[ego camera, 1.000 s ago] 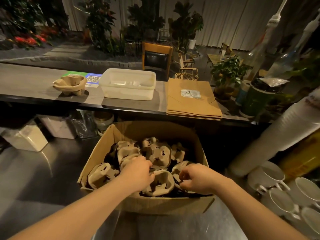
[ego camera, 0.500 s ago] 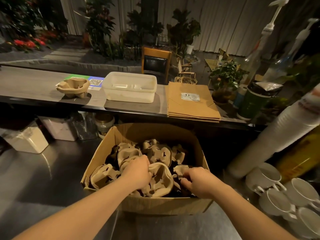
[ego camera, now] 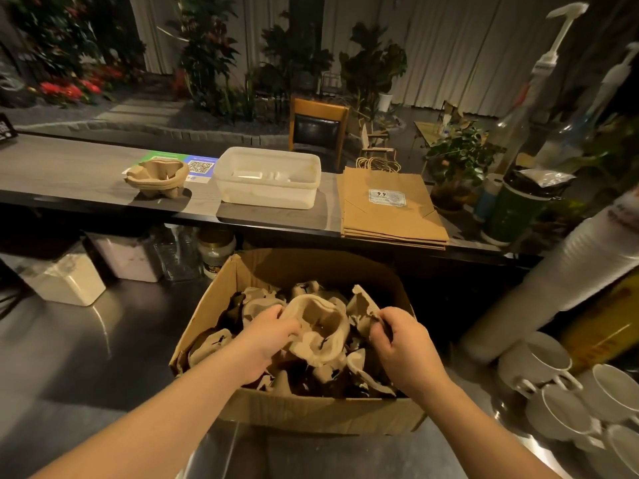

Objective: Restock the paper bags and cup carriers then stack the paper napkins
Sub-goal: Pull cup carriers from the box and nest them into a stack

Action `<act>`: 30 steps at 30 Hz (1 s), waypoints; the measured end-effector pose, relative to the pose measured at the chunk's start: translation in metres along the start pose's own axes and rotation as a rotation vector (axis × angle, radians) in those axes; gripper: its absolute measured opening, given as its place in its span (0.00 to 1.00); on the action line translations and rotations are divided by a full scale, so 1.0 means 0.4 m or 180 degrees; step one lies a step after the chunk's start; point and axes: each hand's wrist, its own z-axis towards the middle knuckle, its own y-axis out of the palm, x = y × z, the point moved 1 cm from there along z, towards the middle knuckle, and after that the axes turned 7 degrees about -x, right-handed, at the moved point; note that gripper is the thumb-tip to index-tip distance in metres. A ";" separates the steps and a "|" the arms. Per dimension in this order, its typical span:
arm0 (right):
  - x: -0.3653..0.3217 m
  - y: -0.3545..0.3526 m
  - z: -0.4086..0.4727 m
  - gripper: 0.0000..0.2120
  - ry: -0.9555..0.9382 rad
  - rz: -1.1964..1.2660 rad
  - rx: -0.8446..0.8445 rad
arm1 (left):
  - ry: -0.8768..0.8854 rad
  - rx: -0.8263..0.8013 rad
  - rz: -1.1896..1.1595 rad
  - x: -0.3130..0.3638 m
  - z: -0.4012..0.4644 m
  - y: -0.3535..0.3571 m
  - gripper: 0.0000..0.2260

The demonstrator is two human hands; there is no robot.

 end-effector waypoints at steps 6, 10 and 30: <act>-0.026 0.007 -0.002 0.09 -0.0547 -0.0273 0.0197 | -0.0311 -0.0149 -0.0786 0.033 -0.030 -0.005 0.08; -0.018 0.015 0.000 0.10 -0.0787 -0.0313 0.0648 | -0.0360 -0.0030 -0.0699 0.040 -0.028 -0.014 0.03; -0.050 0.103 -0.022 0.29 -0.1663 -0.0994 -0.0158 | -0.0248 -0.0739 -0.1326 0.023 -0.038 -0.011 0.32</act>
